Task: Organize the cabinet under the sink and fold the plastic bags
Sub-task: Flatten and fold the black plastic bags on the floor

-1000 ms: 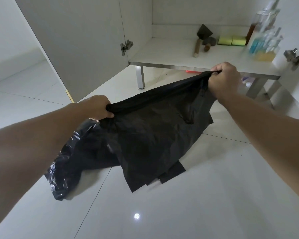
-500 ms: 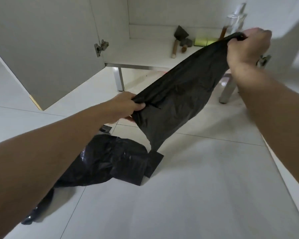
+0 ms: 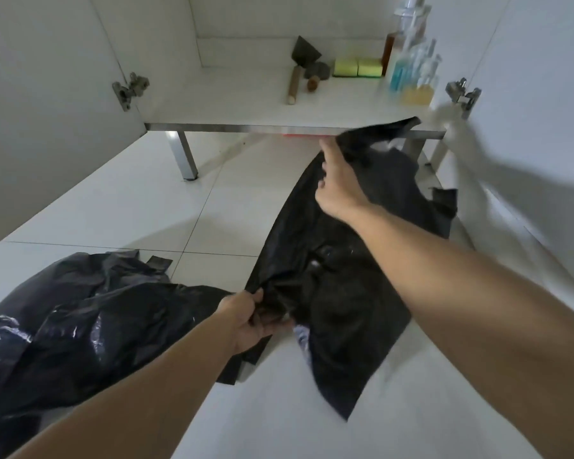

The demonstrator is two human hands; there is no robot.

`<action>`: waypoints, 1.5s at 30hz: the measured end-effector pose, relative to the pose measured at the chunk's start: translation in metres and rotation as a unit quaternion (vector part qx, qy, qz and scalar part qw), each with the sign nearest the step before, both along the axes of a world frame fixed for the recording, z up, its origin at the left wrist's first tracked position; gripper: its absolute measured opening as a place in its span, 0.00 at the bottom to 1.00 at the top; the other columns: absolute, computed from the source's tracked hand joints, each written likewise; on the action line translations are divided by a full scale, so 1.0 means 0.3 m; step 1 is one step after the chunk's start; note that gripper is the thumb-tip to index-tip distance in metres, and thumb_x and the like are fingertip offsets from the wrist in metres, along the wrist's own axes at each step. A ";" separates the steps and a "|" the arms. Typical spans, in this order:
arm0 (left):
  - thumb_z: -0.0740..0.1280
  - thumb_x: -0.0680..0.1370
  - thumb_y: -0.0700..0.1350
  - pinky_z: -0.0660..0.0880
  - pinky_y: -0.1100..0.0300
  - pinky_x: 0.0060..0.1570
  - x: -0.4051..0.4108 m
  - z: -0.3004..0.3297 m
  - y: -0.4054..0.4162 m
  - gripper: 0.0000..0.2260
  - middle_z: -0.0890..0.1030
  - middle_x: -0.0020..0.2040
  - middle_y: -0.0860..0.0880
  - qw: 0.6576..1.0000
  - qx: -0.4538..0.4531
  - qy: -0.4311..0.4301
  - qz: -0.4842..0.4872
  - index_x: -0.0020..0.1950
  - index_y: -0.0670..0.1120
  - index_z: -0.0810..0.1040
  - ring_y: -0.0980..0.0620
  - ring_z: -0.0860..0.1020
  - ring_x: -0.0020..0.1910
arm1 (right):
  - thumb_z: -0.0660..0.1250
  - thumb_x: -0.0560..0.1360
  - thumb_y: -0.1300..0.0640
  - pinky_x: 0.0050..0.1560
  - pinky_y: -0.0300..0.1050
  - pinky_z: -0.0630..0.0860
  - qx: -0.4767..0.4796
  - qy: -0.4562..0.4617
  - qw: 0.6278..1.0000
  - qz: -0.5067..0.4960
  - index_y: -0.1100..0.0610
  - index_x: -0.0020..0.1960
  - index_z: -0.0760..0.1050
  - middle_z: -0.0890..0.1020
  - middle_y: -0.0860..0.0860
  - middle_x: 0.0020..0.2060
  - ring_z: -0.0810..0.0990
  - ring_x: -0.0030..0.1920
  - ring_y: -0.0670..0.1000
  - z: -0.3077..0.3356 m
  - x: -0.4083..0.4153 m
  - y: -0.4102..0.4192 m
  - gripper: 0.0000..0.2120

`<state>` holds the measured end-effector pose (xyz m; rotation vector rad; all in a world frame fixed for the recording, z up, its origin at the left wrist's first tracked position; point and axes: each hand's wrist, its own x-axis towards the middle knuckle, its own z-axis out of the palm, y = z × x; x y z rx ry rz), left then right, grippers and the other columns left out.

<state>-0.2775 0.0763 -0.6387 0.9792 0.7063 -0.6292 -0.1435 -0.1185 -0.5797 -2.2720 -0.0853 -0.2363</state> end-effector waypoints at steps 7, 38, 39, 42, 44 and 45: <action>0.53 0.84 0.38 0.79 0.35 0.42 -0.104 -0.210 0.012 0.12 0.83 0.48 0.35 0.996 0.048 0.073 -0.007 0.57 0.36 0.75 0.36 0.82 0.47 | 0.59 0.79 0.44 0.73 0.66 0.54 -0.304 0.210 0.926 -0.075 0.56 0.72 0.67 0.62 0.58 0.75 0.54 0.76 0.62 -0.441 -0.247 -0.106 0.25; 0.59 0.71 0.73 0.34 0.40 0.73 -0.139 -0.371 -0.152 0.47 0.33 0.78 0.49 0.383 0.578 -0.392 -0.605 0.78 0.53 0.37 0.45 0.32 0.76 | 0.57 0.77 0.34 0.73 0.70 0.46 -0.323 0.326 0.888 -0.025 0.41 0.78 0.38 0.38 0.50 0.79 0.39 0.78 0.61 -0.547 -0.303 -0.420 0.39; 0.60 0.70 0.73 0.34 0.40 0.73 -0.144 -0.374 -0.156 0.48 0.33 0.78 0.49 0.390 0.576 -0.392 -0.602 0.78 0.53 0.37 0.46 0.32 0.76 | 0.56 0.77 0.33 0.73 0.70 0.46 -0.323 0.326 0.888 -0.023 0.42 0.78 0.38 0.38 0.50 0.78 0.38 0.78 0.61 -0.553 -0.319 -0.415 0.39; 0.61 0.69 0.73 0.35 0.41 0.74 -0.156 -0.373 -0.157 0.51 0.34 0.78 0.49 0.406 0.574 -0.388 -0.596 0.78 0.51 0.37 0.46 0.34 0.77 | 0.52 0.77 0.31 0.73 0.70 0.44 -0.339 0.321 0.884 -0.007 0.42 0.78 0.38 0.37 0.50 0.78 0.37 0.77 0.60 -0.578 -0.376 -0.421 0.38; 0.61 0.68 0.75 0.35 0.41 0.74 -0.161 -0.376 -0.157 0.53 0.33 0.78 0.48 0.407 0.580 -0.381 -0.594 0.78 0.51 0.36 0.46 0.35 0.77 | 0.50 0.76 0.30 0.73 0.70 0.42 -0.349 0.313 0.883 0.002 0.41 0.78 0.37 0.36 0.50 0.78 0.36 0.77 0.60 -0.589 -0.405 -0.432 0.38; 0.61 0.67 0.75 0.36 0.40 0.74 -0.163 -0.378 -0.157 0.53 0.33 0.78 0.48 0.405 0.582 -0.378 -0.595 0.78 0.51 0.36 0.46 0.35 0.77 | 0.49 0.76 0.29 0.73 0.70 0.42 -0.353 0.317 0.880 0.009 0.41 0.78 0.36 0.36 0.50 0.78 0.35 0.77 0.59 -0.593 -0.414 -0.435 0.37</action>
